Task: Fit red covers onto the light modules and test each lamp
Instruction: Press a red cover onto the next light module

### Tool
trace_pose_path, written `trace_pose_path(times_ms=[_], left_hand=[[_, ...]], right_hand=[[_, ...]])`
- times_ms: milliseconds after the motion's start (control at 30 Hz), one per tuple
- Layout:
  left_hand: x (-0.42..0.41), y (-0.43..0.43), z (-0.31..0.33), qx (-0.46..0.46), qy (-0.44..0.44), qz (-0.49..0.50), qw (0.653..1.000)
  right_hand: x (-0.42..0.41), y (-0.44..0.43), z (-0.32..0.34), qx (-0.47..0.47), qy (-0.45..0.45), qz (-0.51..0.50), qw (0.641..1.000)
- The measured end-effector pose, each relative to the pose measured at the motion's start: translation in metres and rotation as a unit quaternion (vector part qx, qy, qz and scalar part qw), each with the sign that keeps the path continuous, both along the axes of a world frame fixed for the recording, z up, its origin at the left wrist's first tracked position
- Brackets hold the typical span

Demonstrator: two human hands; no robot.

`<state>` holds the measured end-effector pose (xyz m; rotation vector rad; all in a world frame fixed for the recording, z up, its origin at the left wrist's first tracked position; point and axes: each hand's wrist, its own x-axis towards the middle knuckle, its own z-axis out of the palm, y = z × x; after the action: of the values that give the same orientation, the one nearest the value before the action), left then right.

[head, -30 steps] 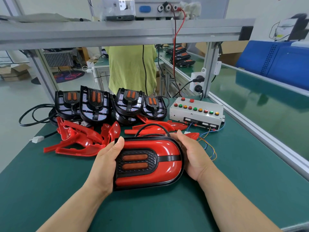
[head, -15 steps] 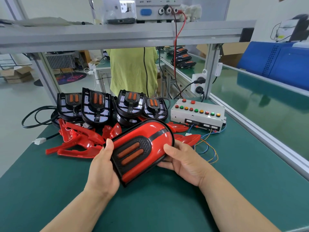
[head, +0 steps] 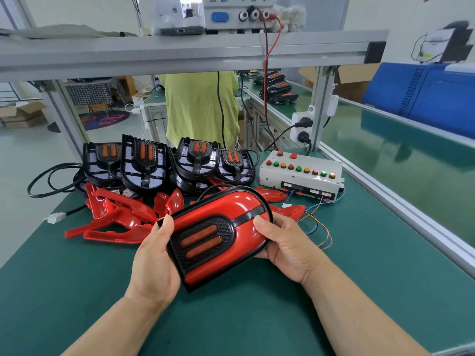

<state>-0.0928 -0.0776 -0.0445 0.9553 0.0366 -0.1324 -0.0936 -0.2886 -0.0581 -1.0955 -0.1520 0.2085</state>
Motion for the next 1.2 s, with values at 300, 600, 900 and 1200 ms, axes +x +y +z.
trace_pose_path(times_ms=[300,600,900,1200], left_hand=[[0.000,0.001,0.000,0.021,-0.019,0.008,1.000],[0.010,0.011,0.003,0.033,0.043,-0.001,0.999],[0.006,0.010,0.003,0.057,0.026,0.013,0.998],[0.006,0.008,0.001,0.067,0.037,0.017,0.997]], right_hand=[[-0.002,0.001,0.002,-0.021,-0.006,-0.013,1.000],[-0.003,-0.008,0.007,0.012,0.030,0.065,0.997],[-0.004,-0.006,0.003,-0.016,-0.004,-0.015,1.000],[-0.004,-0.001,0.002,-0.052,-0.011,-0.049,0.997]])
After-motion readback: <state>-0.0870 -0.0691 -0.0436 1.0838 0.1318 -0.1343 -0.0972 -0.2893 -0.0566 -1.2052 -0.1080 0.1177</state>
